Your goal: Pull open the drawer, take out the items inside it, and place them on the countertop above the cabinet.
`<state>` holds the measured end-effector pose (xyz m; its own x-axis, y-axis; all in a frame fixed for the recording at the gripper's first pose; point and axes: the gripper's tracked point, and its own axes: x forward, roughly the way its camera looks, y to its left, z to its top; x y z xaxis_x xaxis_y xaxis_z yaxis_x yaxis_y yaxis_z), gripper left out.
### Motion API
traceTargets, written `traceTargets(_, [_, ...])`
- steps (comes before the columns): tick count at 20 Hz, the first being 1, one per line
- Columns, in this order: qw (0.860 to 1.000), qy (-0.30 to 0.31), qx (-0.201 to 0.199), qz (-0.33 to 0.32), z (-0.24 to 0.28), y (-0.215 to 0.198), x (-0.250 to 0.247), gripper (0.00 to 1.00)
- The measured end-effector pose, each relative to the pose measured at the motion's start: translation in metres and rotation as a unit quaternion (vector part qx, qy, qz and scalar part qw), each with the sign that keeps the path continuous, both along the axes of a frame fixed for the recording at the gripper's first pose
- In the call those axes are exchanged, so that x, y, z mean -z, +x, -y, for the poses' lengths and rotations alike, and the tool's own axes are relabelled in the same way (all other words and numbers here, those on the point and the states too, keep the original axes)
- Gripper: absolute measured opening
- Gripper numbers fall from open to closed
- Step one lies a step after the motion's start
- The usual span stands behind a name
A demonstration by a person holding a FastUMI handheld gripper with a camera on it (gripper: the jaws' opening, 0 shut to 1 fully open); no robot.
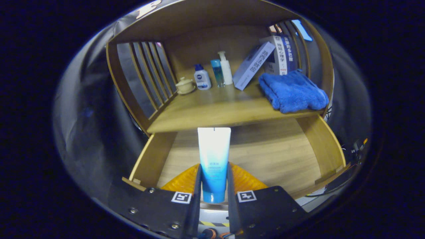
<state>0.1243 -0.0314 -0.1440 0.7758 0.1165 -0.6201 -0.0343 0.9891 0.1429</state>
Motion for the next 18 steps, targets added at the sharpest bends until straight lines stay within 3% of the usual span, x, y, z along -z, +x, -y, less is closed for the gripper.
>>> traceTargets(10, [0.994,-0.037,-0.001,0.099,-0.002,0.031,-0.088,0.36])
traceTargets(18, [0.99,-0.044,0.02,0.134,0.002,0.104,-0.081,0.35])
